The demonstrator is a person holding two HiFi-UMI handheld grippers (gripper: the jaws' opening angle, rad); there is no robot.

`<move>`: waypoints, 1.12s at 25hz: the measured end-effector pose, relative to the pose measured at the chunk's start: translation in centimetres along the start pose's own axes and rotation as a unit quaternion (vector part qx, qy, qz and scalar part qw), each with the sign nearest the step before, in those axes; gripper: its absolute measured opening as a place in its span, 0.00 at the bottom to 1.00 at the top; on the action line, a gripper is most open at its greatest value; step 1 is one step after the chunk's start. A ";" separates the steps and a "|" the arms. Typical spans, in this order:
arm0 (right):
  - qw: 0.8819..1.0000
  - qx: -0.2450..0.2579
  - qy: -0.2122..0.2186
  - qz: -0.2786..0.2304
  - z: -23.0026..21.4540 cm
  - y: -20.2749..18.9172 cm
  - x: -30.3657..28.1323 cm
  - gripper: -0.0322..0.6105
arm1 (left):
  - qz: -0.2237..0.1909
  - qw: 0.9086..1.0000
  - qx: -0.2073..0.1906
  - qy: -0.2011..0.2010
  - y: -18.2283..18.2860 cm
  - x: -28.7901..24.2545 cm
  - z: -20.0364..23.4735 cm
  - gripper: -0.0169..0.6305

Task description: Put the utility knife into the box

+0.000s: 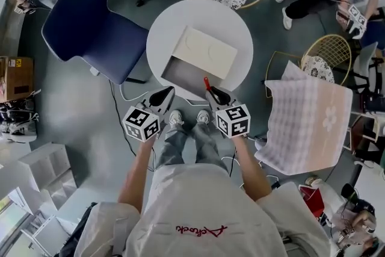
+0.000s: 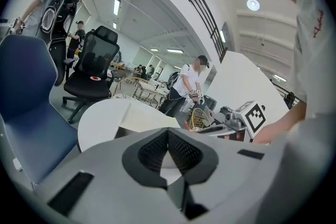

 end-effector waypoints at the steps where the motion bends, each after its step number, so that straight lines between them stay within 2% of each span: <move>1: 1.000 0.002 0.002 0.003 0.0 -0.1 -0.1 0.17 | 0.000 1.000 0.001 0.001 -0.1 0.0 0.0 0.04; 6: 0.999 0.036 0.011 0.026 0.0 -0.6 -0.8 0.17 | -0.006 1.000 0.009 0.006 -0.9 0.5 -0.2 0.04; 12: 0.989 0.126 0.039 0.066 0.4 -0.7 -2.3 0.17 | -0.014 1.000 0.016 0.014 -1.3 1.3 0.1 0.04; 16: 0.974 0.193 0.061 0.101 0.4 -0.7 -3.4 0.17 | -0.020 0.999 0.022 0.021 -1.4 1.8 0.2 0.04; 21: 0.946 0.275 0.092 0.144 0.7 -0.3 -4.7 0.17 | -0.033 0.999 0.028 0.024 -1.6 1.9 0.1 0.04; 24: 0.937 0.294 0.104 0.160 0.9 -0.3 -5.5 0.17 | -0.037 0.999 0.029 0.024 -1.6 2.3 0.1 0.04; 28: 0.931 0.296 0.116 0.176 1.1 -0.3 -6.9 0.17 | -0.044 0.998 0.034 0.031 -1.8 3.2 0.5 0.04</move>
Point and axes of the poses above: the fingertips, and each gripper's own axes: x backward along the fingers, z to its left, y out of its top, the point moved 9 cm from there along x, backward along the fingers, and after that the axes turned 14 degrees about x, right-handed, at the moved point
